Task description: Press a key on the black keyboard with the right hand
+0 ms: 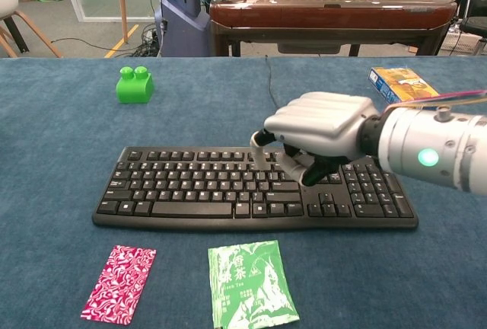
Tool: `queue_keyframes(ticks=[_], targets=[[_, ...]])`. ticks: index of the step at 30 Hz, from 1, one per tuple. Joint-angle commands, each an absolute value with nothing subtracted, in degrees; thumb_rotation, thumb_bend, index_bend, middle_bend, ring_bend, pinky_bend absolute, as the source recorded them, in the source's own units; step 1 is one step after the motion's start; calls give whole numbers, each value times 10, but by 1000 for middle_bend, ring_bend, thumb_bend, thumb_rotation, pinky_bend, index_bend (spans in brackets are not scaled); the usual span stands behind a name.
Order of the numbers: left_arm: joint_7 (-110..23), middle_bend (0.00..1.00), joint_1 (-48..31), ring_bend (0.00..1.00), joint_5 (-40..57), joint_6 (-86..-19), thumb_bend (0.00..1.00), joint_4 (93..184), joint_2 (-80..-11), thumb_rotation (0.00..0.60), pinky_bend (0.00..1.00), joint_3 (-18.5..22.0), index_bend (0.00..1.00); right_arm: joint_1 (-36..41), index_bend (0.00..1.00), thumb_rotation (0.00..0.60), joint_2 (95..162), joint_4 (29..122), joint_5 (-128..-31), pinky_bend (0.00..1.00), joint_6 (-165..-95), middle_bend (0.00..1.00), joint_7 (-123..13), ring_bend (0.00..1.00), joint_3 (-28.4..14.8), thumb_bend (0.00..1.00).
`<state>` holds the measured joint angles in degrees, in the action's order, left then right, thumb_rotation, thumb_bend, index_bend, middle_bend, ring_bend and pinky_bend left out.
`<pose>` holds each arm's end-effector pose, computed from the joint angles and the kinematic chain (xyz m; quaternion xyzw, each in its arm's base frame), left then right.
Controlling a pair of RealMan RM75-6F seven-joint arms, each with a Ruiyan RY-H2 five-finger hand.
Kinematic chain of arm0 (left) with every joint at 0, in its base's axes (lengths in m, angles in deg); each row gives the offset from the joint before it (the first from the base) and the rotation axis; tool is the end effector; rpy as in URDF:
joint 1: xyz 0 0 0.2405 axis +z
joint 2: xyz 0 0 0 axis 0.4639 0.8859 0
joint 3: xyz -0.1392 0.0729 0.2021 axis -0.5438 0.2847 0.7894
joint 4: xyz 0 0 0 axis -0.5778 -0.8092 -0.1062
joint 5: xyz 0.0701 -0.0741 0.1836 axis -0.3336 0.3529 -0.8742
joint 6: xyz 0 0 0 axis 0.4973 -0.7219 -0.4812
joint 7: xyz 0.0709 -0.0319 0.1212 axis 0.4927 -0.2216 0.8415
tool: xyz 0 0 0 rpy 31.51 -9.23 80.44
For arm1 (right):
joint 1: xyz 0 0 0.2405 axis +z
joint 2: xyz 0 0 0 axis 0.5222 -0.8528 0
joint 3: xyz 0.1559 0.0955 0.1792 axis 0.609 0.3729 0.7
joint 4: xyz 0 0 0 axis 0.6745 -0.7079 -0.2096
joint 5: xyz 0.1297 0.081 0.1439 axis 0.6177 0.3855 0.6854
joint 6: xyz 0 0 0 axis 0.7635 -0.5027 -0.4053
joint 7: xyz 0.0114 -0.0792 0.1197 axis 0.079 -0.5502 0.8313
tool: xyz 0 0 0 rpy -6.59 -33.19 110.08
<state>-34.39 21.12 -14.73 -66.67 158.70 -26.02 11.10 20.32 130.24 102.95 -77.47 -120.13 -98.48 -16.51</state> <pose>-0.3206 0.1733 0.1373 -0.6590 -0.3816 -0.2881 0.5806 -0.0907 -0.2840 -0.0336 0.8714 -0.2252 0.2873 0.3277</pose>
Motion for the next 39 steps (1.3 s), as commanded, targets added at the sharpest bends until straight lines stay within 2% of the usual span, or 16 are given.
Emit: queue_keyframes(ticks=[1, 6, 11, 15, 17, 19, 22, 29, 39], targets=[[-344, 453, 211, 394, -147, -666, 281, 1586, -261, 600, 557, 111, 560, 184, 496, 600, 1241, 1078, -822, 1000, -1224, 890, -960, 901, -175, 1000], [-357, 461, 211, 398, -156, -669, 281, 1579, -263, 600, 558, 112, 560, 133, 524, 600, 1179, 1091, -923, 1000, -1295, 845, -950, 874, -212, 1000], [-360, 463, 211, 400, -159, -672, 281, 1580, -264, 600, 558, 113, 560, 72, 526, 600, 1128, 1099, -1000, 1000, -1374, 752, -936, 791, -246, 986], [-355, 463, 211, 400, -170, -678, 281, 1589, -263, 600, 559, 115, 558, 11, 535, 600, 1098, 1092, -1053, 984, -1452, 694, -952, 683, -269, 895], [-355, 463, 212, 399, -179, -683, 280, 1595, -262, 600, 558, 117, 552, -15, 535, 600, 1088, 1092, -1061, 912, -1474, 664, -942, 616, -279, 886], [-354, 463, 213, 397, -189, -690, 280, 1600, -262, 600, 558, 118, 547, -43, 535, 600, 1077, 1092, -1067, 785, -1497, 620, -929, 532, -288, 879], [-354, 463, 214, 396, -201, -700, 280, 1606, -261, 600, 559, 120, 545, -84, 535, 600, 1069, 1084, -1074, 666, -1535, 571, -906, 466, -294, 872], [-364, 463, 220, 394, -227, -723, 281, 1617, -257, 600, 566, 124, 544, -184, 535, 600, 1086, 1032, -1070, 631, -1628, 556, -848, 449, -287, 868], [-371, 463, 221, 392, -223, -722, 281, 1615, -252, 600, 569, 122, 543, -235, 535, 600, 1081, 982, -1056, 631, -1650, 556, -732, 449, -252, 857]])
